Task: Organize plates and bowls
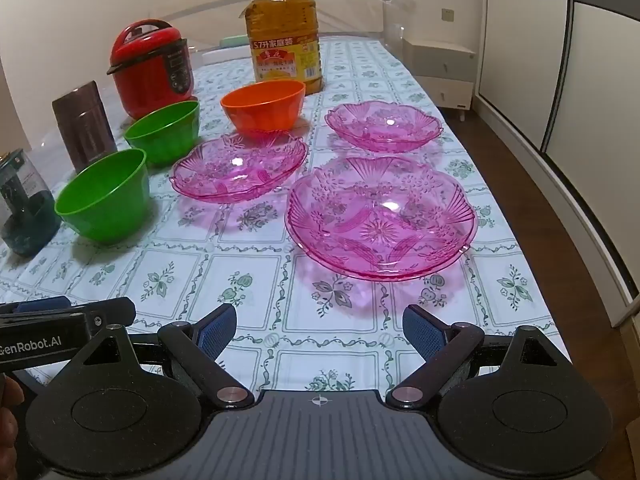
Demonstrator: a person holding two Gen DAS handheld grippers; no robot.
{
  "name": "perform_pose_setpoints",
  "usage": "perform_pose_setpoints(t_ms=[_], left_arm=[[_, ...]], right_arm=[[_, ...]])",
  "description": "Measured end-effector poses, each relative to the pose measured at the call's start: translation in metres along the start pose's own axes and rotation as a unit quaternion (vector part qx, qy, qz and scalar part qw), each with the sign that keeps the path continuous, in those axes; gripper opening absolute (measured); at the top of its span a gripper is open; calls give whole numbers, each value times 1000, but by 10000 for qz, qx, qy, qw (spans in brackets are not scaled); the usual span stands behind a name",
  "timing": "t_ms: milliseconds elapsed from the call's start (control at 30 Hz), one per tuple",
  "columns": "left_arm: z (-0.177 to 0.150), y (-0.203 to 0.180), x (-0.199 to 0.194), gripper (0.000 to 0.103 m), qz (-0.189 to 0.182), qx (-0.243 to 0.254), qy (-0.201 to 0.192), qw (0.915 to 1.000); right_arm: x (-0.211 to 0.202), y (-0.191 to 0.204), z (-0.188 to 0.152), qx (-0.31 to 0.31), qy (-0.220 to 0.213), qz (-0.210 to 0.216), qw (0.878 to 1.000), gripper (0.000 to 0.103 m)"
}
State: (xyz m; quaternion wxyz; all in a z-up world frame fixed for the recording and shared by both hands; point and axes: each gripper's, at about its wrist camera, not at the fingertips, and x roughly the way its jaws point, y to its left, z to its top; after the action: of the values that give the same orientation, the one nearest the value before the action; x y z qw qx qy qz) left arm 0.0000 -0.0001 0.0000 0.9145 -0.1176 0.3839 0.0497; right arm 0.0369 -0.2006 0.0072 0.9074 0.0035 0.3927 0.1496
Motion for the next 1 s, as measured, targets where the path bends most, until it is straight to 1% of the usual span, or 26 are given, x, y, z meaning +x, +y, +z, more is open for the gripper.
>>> perform_pose_setpoints(t_ms=[1000], left_arm=[[0, -3, 0, 86, -33, 18, -12, 10000]], right_arm=[[-1, 0, 2, 26, -15, 6, 10000, 90]])
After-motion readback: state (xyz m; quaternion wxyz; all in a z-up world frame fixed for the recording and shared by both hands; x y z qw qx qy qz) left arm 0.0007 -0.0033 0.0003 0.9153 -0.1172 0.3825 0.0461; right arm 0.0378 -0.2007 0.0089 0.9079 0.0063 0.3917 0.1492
